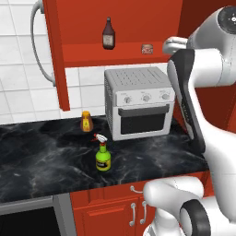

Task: Pick the bar soap and spray from the cabinet and place them on the counter.

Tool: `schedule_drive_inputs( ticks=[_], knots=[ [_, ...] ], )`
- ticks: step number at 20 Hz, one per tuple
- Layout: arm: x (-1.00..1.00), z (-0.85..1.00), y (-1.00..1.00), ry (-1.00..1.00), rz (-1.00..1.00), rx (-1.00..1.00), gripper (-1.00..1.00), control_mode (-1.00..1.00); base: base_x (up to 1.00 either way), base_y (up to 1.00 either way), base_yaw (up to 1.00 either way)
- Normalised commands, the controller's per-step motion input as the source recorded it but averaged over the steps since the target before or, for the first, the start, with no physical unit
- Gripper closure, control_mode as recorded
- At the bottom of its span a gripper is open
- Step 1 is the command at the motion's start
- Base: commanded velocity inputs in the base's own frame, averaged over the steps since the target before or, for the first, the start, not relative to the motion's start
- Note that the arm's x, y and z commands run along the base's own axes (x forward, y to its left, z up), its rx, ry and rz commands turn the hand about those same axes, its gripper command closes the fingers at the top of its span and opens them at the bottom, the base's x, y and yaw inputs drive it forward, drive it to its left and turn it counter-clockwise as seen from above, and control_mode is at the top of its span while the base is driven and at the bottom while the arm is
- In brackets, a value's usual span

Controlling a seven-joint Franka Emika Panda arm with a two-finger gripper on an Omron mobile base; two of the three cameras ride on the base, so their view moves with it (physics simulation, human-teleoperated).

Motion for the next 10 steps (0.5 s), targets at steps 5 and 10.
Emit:
schedule_drive_inputs(
  ticks=[5, 10],
  knots=[
    [0.4, -0.09, 0.0, -0.02, 0.06, 0.11, -1.0, -1.0, 0.0, 0.0, 0.0],
    [0.3, -0.01, 0.0, -0.06, 0.07, 0.06, -1.0, -1.0, 0.0, 0.0, 0.0]
  ],
)
